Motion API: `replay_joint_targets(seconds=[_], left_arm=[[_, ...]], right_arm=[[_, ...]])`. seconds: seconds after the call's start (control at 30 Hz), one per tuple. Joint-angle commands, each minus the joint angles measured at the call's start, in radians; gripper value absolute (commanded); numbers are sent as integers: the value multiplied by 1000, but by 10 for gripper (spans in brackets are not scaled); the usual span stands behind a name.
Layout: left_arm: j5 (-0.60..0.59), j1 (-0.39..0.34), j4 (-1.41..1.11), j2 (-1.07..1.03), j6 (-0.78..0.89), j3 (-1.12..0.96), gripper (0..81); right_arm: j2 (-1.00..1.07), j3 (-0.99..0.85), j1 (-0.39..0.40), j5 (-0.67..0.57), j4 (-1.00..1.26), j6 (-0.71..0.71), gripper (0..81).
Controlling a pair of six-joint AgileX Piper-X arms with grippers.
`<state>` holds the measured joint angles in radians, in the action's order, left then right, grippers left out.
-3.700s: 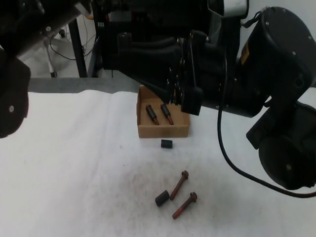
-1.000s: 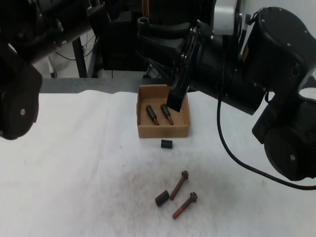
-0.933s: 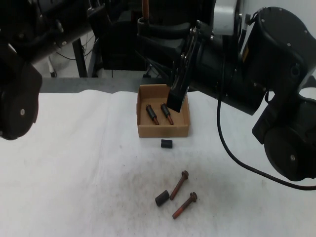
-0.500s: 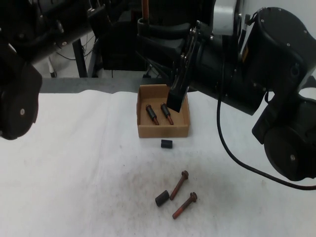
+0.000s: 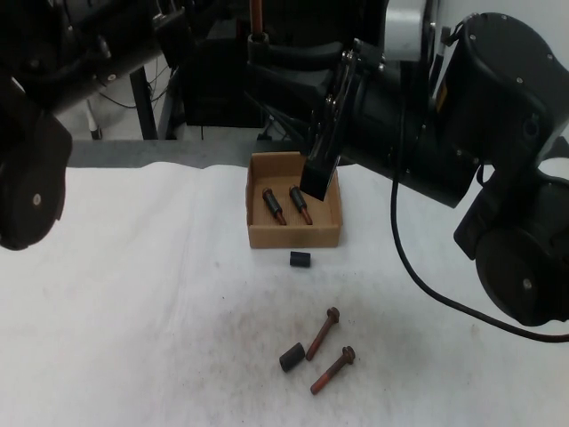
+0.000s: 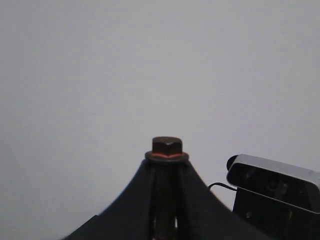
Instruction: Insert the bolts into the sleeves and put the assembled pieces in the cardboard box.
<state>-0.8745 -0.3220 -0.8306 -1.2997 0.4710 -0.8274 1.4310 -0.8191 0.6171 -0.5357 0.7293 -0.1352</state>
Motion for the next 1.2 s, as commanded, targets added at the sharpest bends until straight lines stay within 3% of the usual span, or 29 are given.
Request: replay_joint_targets(seconds=[0.0, 1.0, 1.07, 1.17], left_arm=[[-22, 3, 7, 0, 1, -10, 4], [-70, 3, 143, 0, 1, -8, 8], [-85, 3, 169, 0, -19, -8, 57], [-93, 3, 168, 0, -30, -8, 223]], right_arm=[[-8, -12, -1, 5, 7, -3, 3], [-8, -17, -28, 14, 16, -3, 3], [-8, -17, -27, 14, 16, -6, 3], [-8, -17, -27, 14, 16, -7, 3]])
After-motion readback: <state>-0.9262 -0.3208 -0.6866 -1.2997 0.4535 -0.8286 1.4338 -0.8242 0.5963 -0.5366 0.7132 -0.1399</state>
